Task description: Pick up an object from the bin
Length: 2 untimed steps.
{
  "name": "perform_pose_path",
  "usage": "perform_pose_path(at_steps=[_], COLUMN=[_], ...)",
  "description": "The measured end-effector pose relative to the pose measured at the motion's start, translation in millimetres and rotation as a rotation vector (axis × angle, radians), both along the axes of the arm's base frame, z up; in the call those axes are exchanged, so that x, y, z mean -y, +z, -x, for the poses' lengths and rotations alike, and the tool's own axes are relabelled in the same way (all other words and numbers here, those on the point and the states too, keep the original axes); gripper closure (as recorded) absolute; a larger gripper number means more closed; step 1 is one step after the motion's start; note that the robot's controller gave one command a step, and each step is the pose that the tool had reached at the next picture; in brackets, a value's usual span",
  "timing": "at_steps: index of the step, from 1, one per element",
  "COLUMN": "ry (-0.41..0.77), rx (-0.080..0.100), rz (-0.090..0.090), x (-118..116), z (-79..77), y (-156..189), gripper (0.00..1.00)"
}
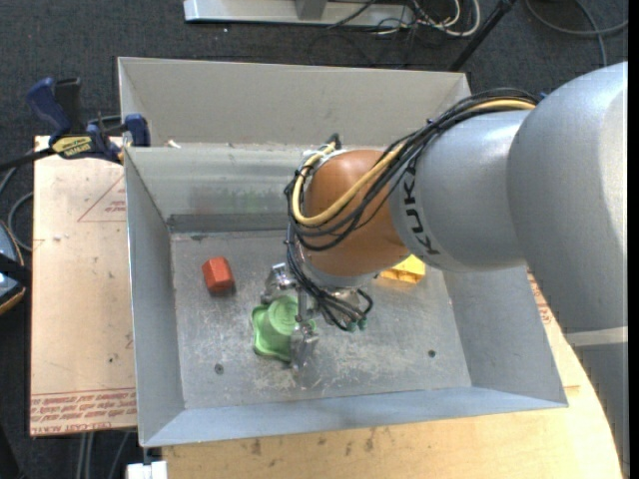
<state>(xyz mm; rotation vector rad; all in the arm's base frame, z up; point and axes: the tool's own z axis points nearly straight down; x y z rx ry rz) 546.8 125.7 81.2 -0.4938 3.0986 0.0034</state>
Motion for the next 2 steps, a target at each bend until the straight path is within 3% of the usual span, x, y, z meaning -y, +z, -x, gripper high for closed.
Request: perform_pose_path(at_steps=[1, 2], ry=[0.605, 0.993], rx=[0.004, 0.007], rz=[0.005, 0.004], x=[77, 46], z=[0.0, -5.1], y=[108, 227], gripper=[1.00, 1.00])
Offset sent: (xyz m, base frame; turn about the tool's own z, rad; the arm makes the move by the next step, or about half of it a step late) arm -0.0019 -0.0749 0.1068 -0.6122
